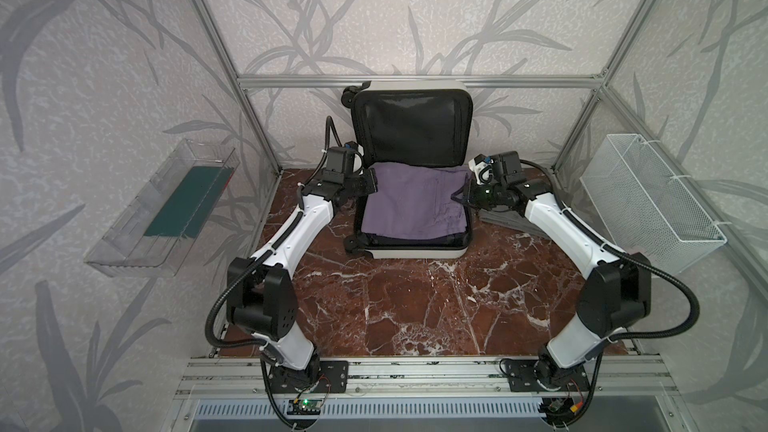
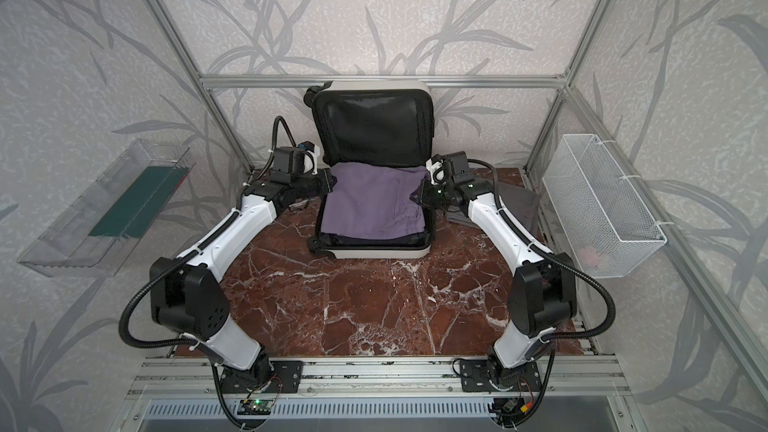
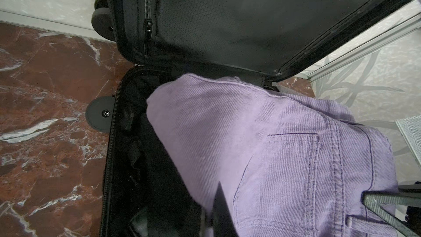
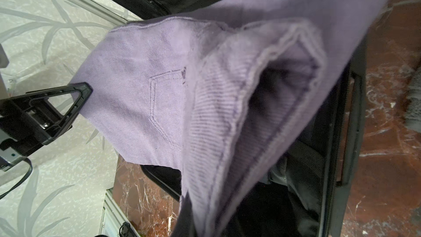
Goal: Pack the luggage
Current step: 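Lift the jeans with both grippers and carry them over the suitcase, then lower the jeans onto the T-shirt in the suitcase and open both grippers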
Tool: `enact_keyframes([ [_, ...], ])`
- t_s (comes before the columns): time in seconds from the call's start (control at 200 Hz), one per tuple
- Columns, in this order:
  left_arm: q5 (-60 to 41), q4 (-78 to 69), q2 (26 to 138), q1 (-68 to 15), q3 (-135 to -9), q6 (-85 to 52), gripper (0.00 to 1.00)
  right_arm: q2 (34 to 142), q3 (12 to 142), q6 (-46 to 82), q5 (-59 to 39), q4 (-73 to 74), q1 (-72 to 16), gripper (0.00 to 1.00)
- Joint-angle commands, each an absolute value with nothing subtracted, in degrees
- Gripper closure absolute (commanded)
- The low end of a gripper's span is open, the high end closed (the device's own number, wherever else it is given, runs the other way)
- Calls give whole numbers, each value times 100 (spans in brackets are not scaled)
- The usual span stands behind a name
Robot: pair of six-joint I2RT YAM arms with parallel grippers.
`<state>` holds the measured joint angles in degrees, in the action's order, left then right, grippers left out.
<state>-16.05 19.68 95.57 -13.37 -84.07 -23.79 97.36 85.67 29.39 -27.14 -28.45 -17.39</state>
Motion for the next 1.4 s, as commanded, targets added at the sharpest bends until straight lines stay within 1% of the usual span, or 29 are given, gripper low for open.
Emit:
enact_keyframes([
  [0.0,-1507,1835,9758,-1249,-8731,-2179,100,10061,8925,2809,-2782,-2536,-1635,100],
  [0.315,-1629,1783,10674,-1134,-9022,-2197,100,11260,9467,2597,-2942,-2540,-1512,100],
  [0.48,-1615,1965,11174,-1091,-9317,-2152,100,12053,10190,2228,-3023,-2979,-1477,99],
  [0.535,-1625,2030,11311,-1073,-9404,-2123,100,12230,10384,2174,-3037,-3100,-1477,97],
  [0.58,-1640,2110,11401,-1056,-9492,-2093,100,12342,10473,2156,-2994,-3158,-1475,91],
  [0.635,-1668,2216,11488,-1038,-9600,-2053,93,12406,10564,2137,-2924,-3211,-1460,81],
  [0.69,-1683,2290,11551,-1028,-9703,-2022,80,12434,10645,2147,-2901,-3261,-1433,66],
  [0.71,-1679,2310,11562,-1021,-9736,-2014,73,12429,10672,2158,-2888,-3277,-1420,61],
  [0.735,-1685,2328,11573,-1018,-9774,-2005,65,12406,10694,2162,-2857,-3305,-1400,56],
  [0.75,-1686,2343,11569,-1019,-9795,-1997,62,12391,10710,2169,-2844,-3322,-1391,54],
  [0.825,-1679,2466,11571,-1016,-9958,-1941,46,12226,10731,2163,-2802,-3380,-1349,48],
  [0.915,-1679,2646,11515,-1011,-10198,-1866,36,11901,10671,2150,-2580,-3445,-1335,46],
  [1.065,-1815,2728,11227,-1011,-10396,-1904,25,11339,10469,2193,-2401,-3520,-1342,47],
  [1.16,-2049,2574,10990,-1026,-10302,-2065,21,11049,10187,2320,-2410,-3321,-1416,47],
  [1.285,-2364,2406,10949,-1072,-10154,-2304,20,10960,9920,2493,-2442,-3062,-1617,47],
  [1.395,-2432,2341,11097,-1105,-10055,-2338,20,11021,9713,2547,-2356,-2928,-1854,47],
])
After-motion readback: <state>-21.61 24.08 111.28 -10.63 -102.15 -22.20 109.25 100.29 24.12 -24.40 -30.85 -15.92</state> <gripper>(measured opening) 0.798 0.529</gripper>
